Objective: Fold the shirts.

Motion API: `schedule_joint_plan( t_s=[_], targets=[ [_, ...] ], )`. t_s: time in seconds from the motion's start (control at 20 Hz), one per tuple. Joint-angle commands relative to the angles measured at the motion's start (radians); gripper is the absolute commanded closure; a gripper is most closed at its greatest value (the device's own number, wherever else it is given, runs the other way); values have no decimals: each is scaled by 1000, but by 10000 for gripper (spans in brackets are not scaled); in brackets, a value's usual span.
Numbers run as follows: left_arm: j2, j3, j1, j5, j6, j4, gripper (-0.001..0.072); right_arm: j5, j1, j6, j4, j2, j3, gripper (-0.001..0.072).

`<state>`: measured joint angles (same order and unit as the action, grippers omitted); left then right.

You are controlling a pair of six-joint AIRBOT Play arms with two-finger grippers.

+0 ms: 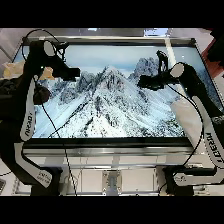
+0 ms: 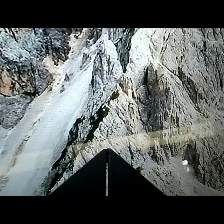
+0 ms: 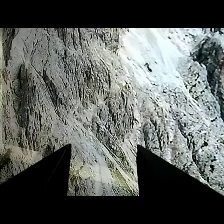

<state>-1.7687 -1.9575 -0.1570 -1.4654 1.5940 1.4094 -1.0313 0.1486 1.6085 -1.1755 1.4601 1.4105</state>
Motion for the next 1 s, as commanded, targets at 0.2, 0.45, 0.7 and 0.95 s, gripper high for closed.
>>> schedule_joint_plan(
  t_s=[0.2, 0.45, 0.7, 0.95],
  targets=[
    [0, 0, 0, 29, -111, 229, 685, 1, 1, 2, 5, -1, 0, 240],
    [-2, 0, 110, 180, 116, 726, 1, 1, 1, 2, 5, -1, 0, 240],
    [-39, 0, 363, 106, 283, 714, 0, 18, 1, 2, 6, -1, 0, 240],
    [-49, 0, 562, 91, 378, 689, -1, 42, 1, 2, 5, -1, 0, 240]
  ],
)
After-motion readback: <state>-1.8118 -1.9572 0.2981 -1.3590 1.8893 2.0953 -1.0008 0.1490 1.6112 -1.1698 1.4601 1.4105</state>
